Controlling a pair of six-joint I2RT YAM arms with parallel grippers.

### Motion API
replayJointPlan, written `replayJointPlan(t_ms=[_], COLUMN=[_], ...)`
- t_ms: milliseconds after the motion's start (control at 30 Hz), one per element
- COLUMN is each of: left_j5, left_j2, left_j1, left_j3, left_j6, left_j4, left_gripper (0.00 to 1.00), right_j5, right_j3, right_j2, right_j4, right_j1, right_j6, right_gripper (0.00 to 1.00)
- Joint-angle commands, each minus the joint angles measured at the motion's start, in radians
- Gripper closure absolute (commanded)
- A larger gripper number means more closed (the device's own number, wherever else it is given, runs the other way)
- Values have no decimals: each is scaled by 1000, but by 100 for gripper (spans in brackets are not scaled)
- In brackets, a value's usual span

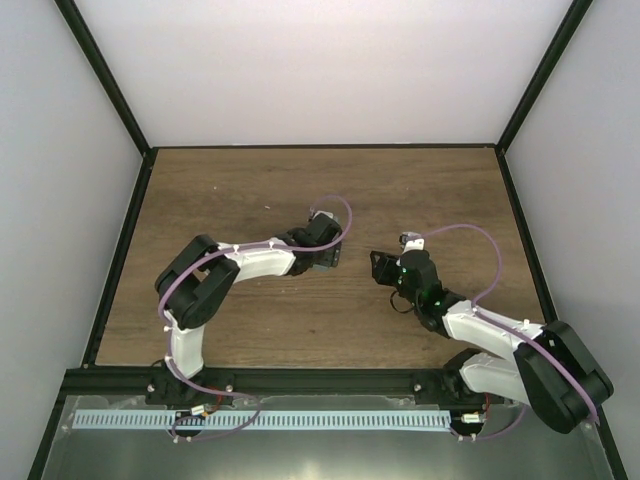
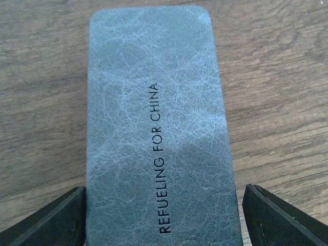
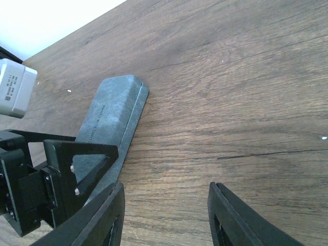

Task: Organize the sunglasses
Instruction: Move the sunglasses case at the center of the board.

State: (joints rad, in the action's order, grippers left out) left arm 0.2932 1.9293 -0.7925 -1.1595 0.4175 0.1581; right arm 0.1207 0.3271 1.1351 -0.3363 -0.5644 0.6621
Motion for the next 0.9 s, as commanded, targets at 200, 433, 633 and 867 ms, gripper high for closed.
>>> replayJointPlan(t_ms=[200,433,633,867], left_j5=[7,54,72,57], left_j2=[47,23,-63,-156], left_j1=[-1,10,26,87], left_j3=[-37,-17,53,158], left_j6=[-1,24,35,35], left_j4=[20,38,10,-23], left_gripper=[22,28,33,33], right_j5=[4,-16,-45,-74], right_j3=[7,7,8,12], right_j2=[15,43,62,88], right_j4=[-8,-25,-45,-62], right_j1=[-1,-2,-2,-2], right_j6=[-18,-22,-29,-26], right_gripper=[53,53,53,53])
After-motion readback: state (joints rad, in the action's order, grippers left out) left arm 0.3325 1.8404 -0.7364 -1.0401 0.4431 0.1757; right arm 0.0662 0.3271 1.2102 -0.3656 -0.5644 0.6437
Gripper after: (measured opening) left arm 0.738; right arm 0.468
